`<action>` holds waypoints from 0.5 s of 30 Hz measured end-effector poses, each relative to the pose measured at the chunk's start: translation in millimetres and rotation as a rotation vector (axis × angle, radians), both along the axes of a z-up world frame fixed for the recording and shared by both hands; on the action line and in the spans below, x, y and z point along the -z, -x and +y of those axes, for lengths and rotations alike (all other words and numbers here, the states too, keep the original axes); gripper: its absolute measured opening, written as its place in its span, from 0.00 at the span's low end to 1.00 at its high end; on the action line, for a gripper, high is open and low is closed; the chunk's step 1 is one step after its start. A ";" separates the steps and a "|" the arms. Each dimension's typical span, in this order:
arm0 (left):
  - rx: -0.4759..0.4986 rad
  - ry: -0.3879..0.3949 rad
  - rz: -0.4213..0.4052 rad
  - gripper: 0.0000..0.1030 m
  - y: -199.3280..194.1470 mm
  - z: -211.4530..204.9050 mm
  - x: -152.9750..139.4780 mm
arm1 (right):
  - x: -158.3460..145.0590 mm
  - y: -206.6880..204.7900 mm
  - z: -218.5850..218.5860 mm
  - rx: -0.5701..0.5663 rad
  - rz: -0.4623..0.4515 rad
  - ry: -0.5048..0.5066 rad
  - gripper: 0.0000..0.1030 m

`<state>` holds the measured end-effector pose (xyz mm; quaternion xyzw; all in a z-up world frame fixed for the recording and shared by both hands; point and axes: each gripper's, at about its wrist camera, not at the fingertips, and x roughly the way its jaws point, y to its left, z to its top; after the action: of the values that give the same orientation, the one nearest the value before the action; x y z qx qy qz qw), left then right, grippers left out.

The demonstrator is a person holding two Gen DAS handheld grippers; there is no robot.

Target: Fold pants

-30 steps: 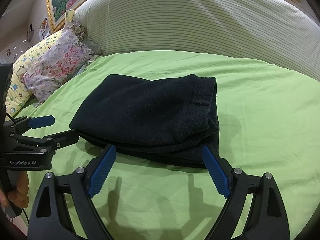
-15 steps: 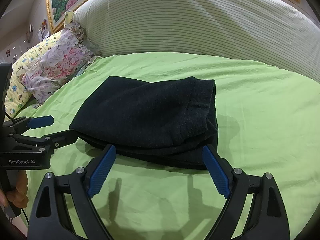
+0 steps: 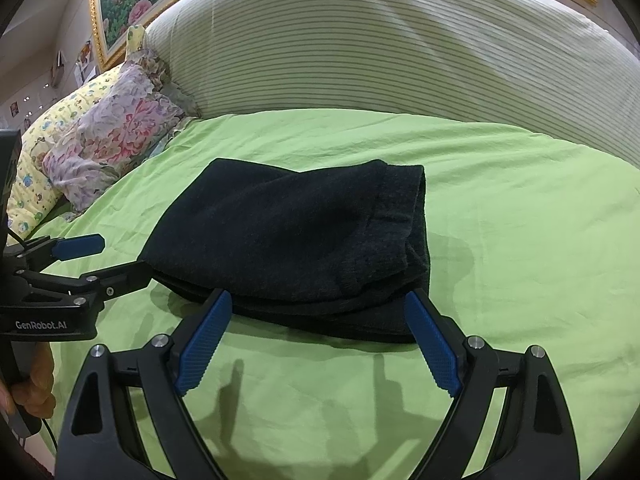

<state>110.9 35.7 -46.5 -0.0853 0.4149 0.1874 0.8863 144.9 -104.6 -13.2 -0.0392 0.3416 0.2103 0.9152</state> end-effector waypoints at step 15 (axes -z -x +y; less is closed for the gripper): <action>0.001 0.044 -0.023 0.91 -9.5 8.0 -13.9 | -8.4 -11.5 -9.1 0.042 0.003 -0.027 0.86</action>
<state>120.4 43.7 -32.6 -0.1065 0.4087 0.1769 0.8890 156.4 -113.7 -4.8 -0.0194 0.3407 0.1955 0.9194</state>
